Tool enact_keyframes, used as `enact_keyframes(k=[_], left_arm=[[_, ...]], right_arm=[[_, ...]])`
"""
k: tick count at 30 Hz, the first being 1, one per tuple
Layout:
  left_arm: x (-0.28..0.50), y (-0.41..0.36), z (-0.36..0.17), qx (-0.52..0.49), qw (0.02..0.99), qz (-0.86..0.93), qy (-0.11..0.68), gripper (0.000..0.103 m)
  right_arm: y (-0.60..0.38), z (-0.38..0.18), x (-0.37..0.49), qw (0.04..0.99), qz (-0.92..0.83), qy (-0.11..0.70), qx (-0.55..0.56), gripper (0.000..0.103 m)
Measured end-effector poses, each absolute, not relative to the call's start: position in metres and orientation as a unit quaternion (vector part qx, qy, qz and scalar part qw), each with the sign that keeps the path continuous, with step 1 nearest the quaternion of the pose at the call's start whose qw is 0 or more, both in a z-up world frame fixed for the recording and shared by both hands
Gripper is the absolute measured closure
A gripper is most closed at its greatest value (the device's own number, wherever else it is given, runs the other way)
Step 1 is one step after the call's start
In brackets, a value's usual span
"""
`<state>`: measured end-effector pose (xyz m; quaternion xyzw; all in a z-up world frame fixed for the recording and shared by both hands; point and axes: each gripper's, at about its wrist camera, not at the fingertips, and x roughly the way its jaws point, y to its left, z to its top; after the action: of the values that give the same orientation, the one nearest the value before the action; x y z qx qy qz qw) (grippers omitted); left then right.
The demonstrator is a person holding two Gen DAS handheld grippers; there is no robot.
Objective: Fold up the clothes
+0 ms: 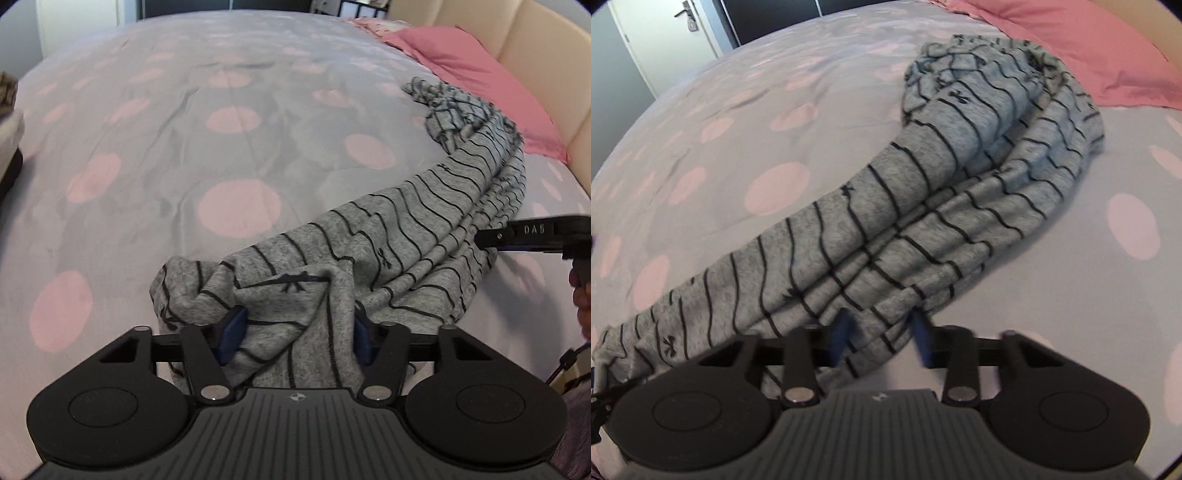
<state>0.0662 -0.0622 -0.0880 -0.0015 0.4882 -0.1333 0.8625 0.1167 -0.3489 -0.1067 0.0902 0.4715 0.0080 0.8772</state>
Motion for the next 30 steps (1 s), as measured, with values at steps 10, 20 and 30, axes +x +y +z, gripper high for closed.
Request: enact_keyframes(k=[10,20,30], left_arm=[[0.061,-0.027,-0.058,-0.025,0.894,-0.103,0.435,0.09],[0.041,0.048,-0.006,0.005,0.943,0.054,0.329,0.091],[0.039,0.067,-0.032,0.049,0.92,0.103,0.375,0.085]], right_arm=[[-0.305,-0.06,0.106,0.909,0.082,0.408,0.03,0.096],[-0.246,-0.004,0.048,0.891,0.274,0.362,0.001,0.096],[-0.207,-0.017,0.012,0.845,0.361,0.389,-0.068,0.093]])
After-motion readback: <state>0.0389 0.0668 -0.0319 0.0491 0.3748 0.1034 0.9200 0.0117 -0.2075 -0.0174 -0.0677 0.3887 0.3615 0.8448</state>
